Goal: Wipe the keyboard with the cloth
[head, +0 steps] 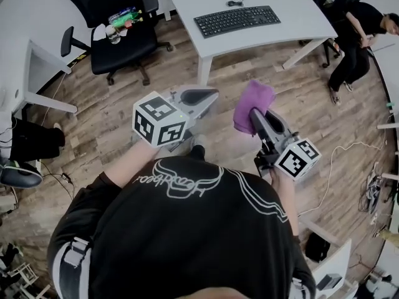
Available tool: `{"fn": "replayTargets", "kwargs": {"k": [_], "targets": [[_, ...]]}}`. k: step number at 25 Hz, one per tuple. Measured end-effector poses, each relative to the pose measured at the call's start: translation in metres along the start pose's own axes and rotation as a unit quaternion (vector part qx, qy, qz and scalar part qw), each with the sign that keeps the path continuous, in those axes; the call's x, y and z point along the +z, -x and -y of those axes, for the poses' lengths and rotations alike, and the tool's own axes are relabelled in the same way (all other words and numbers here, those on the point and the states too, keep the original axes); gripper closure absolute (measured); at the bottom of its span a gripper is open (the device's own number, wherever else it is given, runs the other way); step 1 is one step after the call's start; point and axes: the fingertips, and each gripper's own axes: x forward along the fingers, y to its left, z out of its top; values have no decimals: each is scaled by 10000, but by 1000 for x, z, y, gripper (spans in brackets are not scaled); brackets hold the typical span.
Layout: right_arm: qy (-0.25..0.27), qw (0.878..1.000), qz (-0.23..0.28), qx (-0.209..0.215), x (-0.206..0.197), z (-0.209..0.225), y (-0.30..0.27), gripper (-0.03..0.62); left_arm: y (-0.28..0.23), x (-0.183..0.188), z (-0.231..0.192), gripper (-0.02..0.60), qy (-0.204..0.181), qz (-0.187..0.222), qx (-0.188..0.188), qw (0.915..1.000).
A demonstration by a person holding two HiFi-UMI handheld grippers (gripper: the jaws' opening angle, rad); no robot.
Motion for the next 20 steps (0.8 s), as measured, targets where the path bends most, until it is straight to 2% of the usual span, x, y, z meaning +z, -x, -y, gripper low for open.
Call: {"fn": "replayTargets", "kwargs": {"k": [4,7,14,20], "targets": [[59,9999,-77,68,41,41,-61,536,-28,33,-72,578,101,-13,121,9999],[98,9998,-79,157,64,58,-91,536,-40,54,-108,579,175,40,182,9997],[-28,9988,-287,395,76,89,-130,536,-59,64,-151,578,353,-10,402,9986],[-90,9944,-602,870,89,126,-175,536,-73,66,-196,578,674,-7,959,9931]]}}
